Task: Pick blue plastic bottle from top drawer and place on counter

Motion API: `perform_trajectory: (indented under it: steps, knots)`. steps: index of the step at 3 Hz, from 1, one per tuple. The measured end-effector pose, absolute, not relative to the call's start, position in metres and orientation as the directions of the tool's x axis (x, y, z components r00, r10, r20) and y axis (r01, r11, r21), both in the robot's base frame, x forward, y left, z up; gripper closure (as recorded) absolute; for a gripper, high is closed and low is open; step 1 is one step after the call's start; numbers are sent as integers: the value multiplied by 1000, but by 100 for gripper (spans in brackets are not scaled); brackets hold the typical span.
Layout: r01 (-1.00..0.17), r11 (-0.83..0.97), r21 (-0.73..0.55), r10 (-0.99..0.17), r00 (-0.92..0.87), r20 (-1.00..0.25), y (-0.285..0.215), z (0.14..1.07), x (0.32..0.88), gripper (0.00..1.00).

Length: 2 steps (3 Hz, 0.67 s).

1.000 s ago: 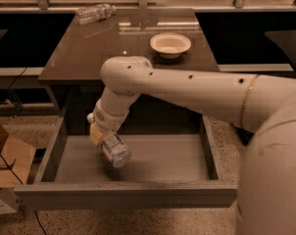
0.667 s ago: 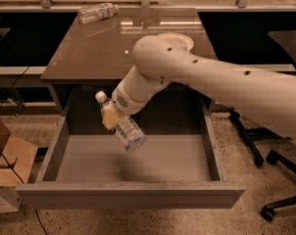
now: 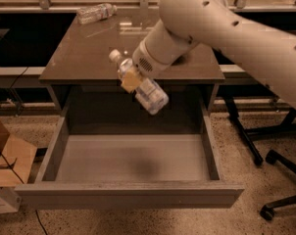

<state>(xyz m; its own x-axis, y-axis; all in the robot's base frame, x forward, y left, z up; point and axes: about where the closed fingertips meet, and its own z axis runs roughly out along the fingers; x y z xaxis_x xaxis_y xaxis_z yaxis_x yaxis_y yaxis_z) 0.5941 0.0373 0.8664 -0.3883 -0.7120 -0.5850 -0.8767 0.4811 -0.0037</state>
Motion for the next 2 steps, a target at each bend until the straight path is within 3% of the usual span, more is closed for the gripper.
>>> perform_trajectory:
  steps: [2]
  knots:
    - [-868, 406, -285, -833, -223, -506, 52, 914, 709, 100]
